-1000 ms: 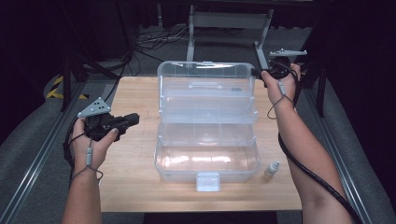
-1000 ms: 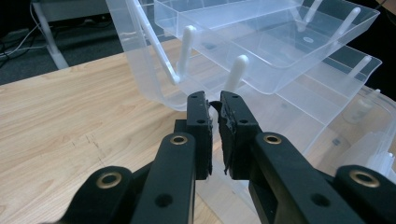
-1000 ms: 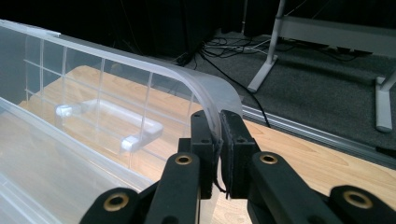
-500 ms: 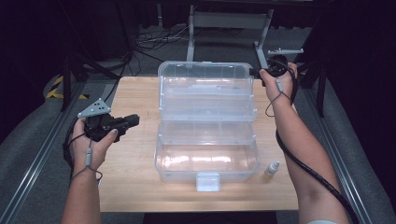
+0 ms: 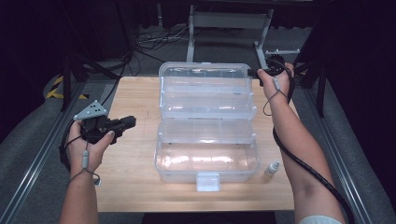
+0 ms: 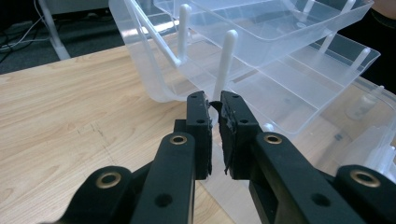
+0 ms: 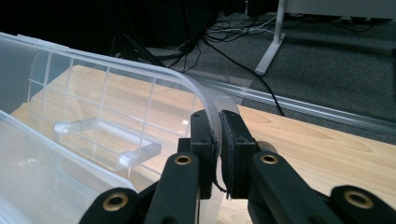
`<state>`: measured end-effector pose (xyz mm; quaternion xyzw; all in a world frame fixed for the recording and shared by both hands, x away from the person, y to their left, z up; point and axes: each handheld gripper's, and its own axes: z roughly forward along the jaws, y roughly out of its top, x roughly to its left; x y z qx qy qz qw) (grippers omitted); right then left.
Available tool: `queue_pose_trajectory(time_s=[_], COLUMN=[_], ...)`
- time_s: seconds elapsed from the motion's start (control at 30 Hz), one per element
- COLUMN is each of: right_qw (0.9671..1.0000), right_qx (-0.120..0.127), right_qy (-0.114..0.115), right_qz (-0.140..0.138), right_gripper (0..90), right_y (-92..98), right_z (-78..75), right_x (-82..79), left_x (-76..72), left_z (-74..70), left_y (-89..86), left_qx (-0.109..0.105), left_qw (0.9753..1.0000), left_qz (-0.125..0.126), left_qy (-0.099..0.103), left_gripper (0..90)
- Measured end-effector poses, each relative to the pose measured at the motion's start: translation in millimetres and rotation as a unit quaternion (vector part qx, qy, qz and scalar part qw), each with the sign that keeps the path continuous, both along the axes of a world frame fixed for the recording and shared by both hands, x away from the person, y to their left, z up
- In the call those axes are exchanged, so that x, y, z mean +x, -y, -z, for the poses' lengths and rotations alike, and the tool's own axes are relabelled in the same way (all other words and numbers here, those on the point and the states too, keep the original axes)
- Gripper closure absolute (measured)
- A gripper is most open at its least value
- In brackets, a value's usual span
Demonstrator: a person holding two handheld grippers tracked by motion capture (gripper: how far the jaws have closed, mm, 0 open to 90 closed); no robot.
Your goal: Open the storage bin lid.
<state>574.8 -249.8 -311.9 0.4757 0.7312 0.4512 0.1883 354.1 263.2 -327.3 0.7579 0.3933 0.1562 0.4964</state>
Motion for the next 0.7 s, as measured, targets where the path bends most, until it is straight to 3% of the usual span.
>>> queue_pose_trajectory(time_s=[0.7], right_qw=[0.9996], right_qx=[0.017], right_qy=[-0.023], right_qz=[0.007], right_gripper=[85.0], right_y=[1.8], right_z=[11.9], right_x=[12.6], left_x=[1.3], left_z=[2.5], left_y=[0.6], left_qx=[0.001], left_qw=[1.0000], left_qz=[0.002], left_qy=[-0.006], left_gripper=[82.3])
